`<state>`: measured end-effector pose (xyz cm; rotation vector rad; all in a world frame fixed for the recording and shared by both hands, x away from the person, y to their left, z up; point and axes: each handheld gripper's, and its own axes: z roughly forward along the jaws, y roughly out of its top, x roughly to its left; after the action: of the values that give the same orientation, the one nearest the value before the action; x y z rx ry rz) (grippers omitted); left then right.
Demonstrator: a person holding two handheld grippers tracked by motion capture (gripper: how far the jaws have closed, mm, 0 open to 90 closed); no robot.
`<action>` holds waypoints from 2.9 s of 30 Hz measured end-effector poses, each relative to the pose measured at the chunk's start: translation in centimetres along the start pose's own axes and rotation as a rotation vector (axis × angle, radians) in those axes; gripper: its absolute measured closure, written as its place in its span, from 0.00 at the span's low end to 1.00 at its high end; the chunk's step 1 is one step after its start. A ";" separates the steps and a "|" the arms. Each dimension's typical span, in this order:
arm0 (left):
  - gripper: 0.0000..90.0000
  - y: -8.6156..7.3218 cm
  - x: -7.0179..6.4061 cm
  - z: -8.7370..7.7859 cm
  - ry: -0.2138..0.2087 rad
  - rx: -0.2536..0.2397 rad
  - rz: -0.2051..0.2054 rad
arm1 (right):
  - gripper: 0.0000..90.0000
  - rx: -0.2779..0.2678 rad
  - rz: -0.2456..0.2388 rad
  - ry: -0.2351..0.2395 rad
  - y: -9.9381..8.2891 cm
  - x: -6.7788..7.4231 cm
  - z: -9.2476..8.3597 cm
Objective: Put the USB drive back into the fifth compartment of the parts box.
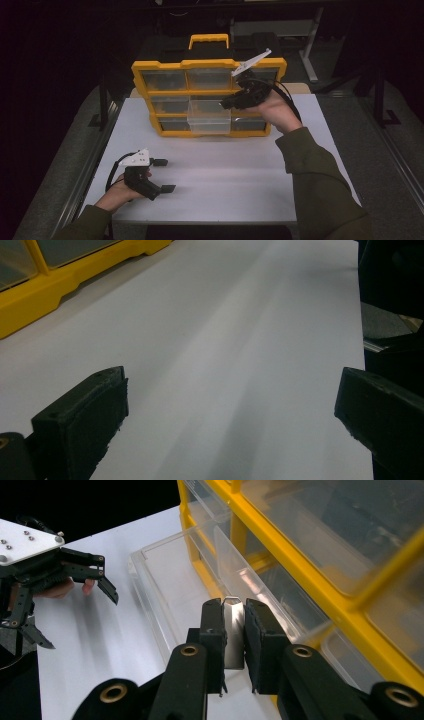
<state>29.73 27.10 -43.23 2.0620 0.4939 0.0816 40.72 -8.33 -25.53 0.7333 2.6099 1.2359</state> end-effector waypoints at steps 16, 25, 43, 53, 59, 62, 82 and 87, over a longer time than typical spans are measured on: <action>0.00 0.0 0.0 -0.1 -0.003 0.001 0.002 | 0.70 -0.010 0.016 0.025 0.5 0.4 1.9; 0.00 -0.1 0.0 -0.1 -0.001 0.004 0.001 | 0.51 -0.056 0.031 0.001 -0.4 0.5 0.3; 0.00 -0.2 0.1 -0.2 0.006 0.002 -0.007 | 0.16 -0.065 0.052 -0.042 -4.3 0.6 -1.9; 0.00 -0.2 0.1 -0.2 0.007 0.004 -0.008 | 0.09 -0.086 0.063 -0.071 -6.8 0.7 -1.8; 0.00 -0.3 0.1 -0.2 0.007 0.006 -0.005 | 0.09 -0.101 0.055 -0.074 -8.1 0.9 -1.3; 0.00 -0.3 0.1 -0.2 0.009 0.008 -0.007 | 0.10 -0.106 0.059 -0.086 -9.3 1.2 -0.8; 0.00 -0.4 0.0 -0.3 0.015 0.013 -0.001 | 0.10 -0.127 0.121 -0.125 -15.9 2.1 1.5; 0.00 -0.4 0.0 -0.4 0.017 0.014 -0.001 | 0.10 -0.140 0.144 -0.143 -17.6 2.3 1.9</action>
<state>29.52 27.58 -43.39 2.0762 0.5072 0.0948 33.00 -15.34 -39.97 0.9591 2.3656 1.3346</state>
